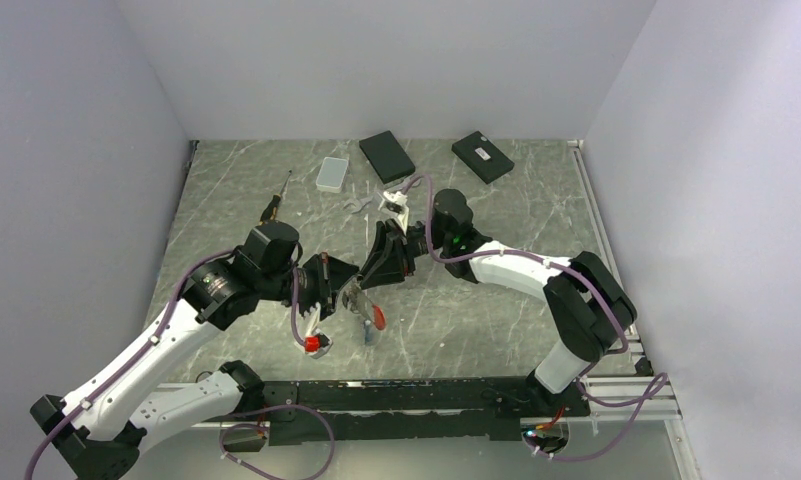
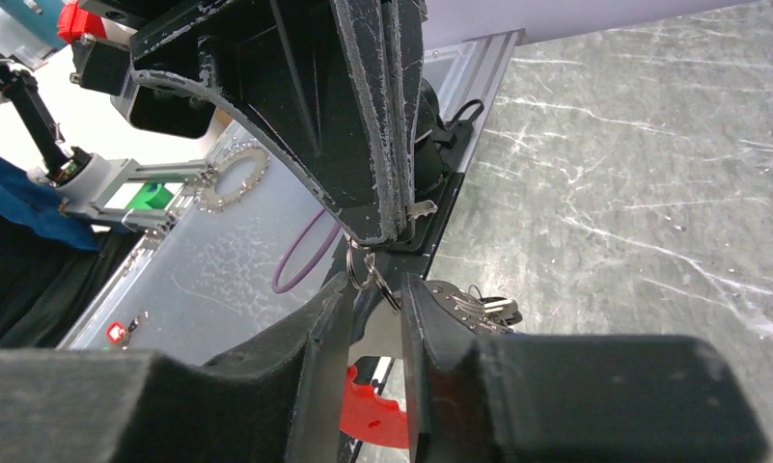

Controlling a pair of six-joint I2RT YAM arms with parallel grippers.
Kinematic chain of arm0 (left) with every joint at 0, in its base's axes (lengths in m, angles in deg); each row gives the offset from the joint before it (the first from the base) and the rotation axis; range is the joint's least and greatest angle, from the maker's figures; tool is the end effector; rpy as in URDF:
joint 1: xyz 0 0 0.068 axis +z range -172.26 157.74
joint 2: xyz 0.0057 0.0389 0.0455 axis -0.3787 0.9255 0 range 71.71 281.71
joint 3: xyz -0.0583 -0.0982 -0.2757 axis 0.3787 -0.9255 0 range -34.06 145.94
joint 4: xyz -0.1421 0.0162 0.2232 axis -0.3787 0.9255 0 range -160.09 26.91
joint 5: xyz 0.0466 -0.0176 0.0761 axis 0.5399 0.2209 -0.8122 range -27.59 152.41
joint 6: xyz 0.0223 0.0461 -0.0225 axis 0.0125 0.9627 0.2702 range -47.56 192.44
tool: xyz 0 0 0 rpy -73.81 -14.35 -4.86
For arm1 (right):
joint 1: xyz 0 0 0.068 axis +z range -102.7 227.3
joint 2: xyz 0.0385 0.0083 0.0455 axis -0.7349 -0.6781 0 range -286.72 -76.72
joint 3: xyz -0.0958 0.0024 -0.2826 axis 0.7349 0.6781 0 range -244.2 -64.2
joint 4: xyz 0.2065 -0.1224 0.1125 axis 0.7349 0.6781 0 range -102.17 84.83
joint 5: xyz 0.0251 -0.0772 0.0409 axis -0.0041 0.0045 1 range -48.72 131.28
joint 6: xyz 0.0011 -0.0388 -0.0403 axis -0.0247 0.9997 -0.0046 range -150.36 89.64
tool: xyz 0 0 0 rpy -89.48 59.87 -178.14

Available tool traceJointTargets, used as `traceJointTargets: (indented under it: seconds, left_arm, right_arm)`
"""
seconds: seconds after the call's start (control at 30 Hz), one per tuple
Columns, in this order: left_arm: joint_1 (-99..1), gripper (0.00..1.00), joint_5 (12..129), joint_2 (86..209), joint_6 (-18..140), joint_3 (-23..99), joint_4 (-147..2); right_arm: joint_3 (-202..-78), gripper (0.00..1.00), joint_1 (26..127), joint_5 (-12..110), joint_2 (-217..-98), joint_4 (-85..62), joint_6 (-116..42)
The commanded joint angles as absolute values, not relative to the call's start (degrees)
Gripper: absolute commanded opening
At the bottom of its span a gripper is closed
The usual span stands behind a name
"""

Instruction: Remove the keys from the keyring

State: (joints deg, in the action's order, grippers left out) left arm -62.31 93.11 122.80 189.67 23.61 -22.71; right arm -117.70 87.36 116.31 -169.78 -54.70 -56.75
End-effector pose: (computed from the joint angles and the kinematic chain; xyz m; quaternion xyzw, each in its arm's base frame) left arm 0.1091 -0.1176 0.3576 0.8813 0.0646 0.0623 0.4640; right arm 0.2435 0.2535 0.2955 -0.5035 0.4898 0.6659 0.2514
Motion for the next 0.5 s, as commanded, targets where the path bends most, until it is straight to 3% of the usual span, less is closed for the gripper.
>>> traceJointTargets:
  seconds: [0.0,0.13,0.37,0.47]
  left_arm:
    - [-62.32,0.0,95.88,121.55,201.56,25.42,-24.68]
    - [-62.31,0.0,95.43,121.79,201.22,25.98,-24.4]
    - [-62.24,0.0,95.24,121.8,201.07,26.36,-24.38]
    - [-62.21,0.0,95.02,121.81,200.73,26.58,-24.55]
  right_arm:
    - [-118.3,0.25,87.91,116.97,-169.82,-56.56,-55.65]
    - [-117.95,0.25,87.91,117.08,-169.88,-56.2,-55.22]
    - [-117.36,0.38,87.91,117.48,-169.8,-57.61,-55.98]
    - [-116.73,0.39,87.91,117.27,-169.95,-59.45,-57.24]
